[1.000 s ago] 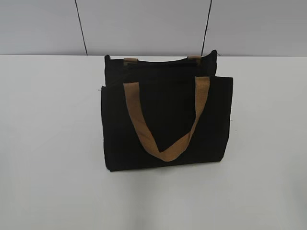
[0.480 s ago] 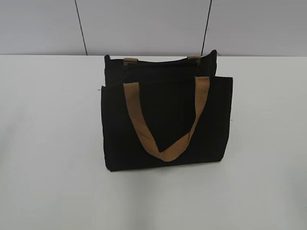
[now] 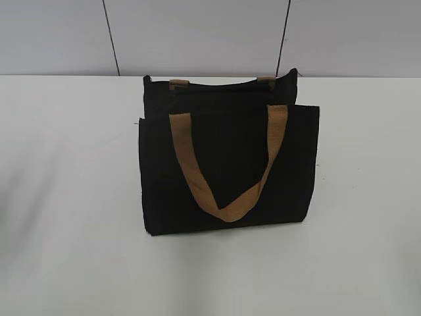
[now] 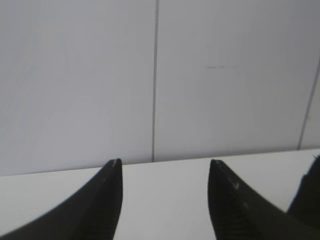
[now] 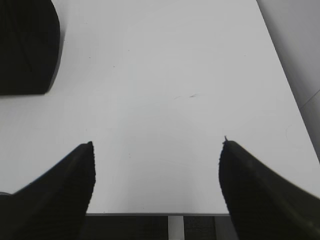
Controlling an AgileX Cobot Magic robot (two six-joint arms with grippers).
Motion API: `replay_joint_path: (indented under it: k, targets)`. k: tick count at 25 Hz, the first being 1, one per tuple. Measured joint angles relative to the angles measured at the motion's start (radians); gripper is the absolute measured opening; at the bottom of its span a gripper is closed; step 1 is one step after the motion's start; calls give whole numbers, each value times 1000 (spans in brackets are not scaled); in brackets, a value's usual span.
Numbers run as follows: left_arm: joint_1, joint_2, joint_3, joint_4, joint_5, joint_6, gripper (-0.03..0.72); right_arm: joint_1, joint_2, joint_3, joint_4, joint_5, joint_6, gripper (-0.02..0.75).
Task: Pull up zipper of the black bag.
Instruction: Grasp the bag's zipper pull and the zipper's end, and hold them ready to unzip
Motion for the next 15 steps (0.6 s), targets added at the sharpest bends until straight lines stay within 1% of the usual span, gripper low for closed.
replay_joint_path:
  k: [2,5,8,9,11,15]
  targets:
    - [-5,151,0,82,-96,-32,393,0,0,0,0,0,0,587]
    - [-7,321,-19,237,-199,-87,377,0,0,0,0,0,0,587]
    - [-8,498,-73,443,-282,-156,369,0,0,0,0,0,0,587]
    - [-8,556,-97,495,-308,-172,364,0,0,0,0,0,0,587]
    - [-8,653,-141,598,-354,-186,351,0,0,0,0,0,0,587]
    - [-8,802,-230,756,-392,-193,335,0,0,0,0,0,0,587]
